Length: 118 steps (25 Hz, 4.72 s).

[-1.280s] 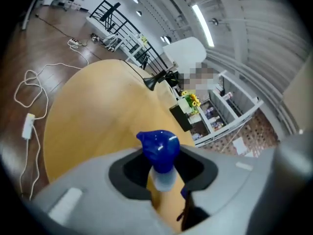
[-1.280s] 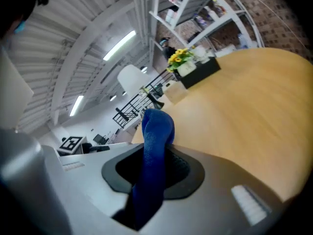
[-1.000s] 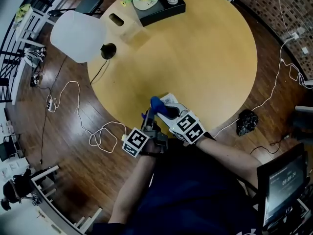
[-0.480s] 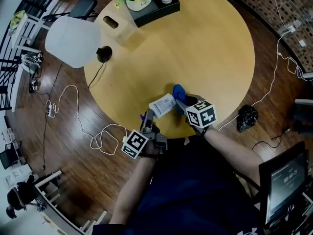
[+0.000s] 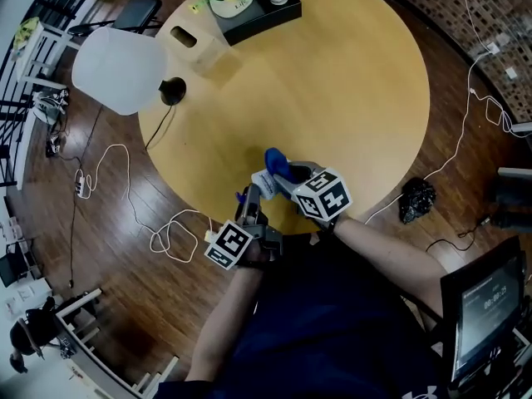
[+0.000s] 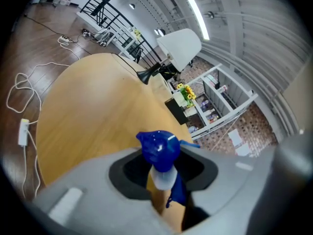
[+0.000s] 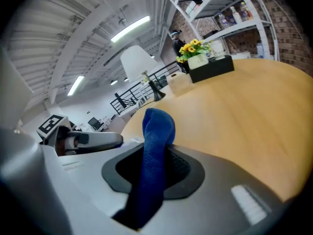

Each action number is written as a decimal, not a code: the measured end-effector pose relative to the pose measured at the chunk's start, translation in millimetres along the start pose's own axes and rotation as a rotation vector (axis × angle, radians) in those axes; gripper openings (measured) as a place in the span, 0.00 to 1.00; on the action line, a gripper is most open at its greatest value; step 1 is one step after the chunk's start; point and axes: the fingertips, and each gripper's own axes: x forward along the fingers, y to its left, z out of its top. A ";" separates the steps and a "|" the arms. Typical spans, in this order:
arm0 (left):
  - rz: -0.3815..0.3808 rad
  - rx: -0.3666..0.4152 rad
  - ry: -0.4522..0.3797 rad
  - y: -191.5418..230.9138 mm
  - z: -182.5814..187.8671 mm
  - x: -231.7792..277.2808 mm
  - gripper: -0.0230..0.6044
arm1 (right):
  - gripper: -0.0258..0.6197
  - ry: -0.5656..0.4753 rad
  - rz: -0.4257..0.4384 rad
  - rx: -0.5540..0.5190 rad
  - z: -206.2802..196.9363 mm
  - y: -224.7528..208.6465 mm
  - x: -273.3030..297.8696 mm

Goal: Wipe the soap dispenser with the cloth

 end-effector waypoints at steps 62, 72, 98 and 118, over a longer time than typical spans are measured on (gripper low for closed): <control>0.000 1.197 0.295 -96.7 -51.6 10.2 0.43 | 0.19 0.001 -0.091 0.345 -35.8 -87.5 -65.4; 0.012 0.863 0.122 -89.8 -33.6 23.4 0.27 | 0.19 -0.033 -0.099 0.320 -26.2 -79.1 -70.9; -0.112 0.286 -0.011 -22.6 35.8 4.1 0.27 | 0.19 -0.077 -0.050 0.175 -3.0 -14.2 -17.3; -0.256 0.568 0.093 -52.3 9.2 -4.9 0.27 | 0.19 -0.034 0.175 0.354 9.2 9.6 -27.2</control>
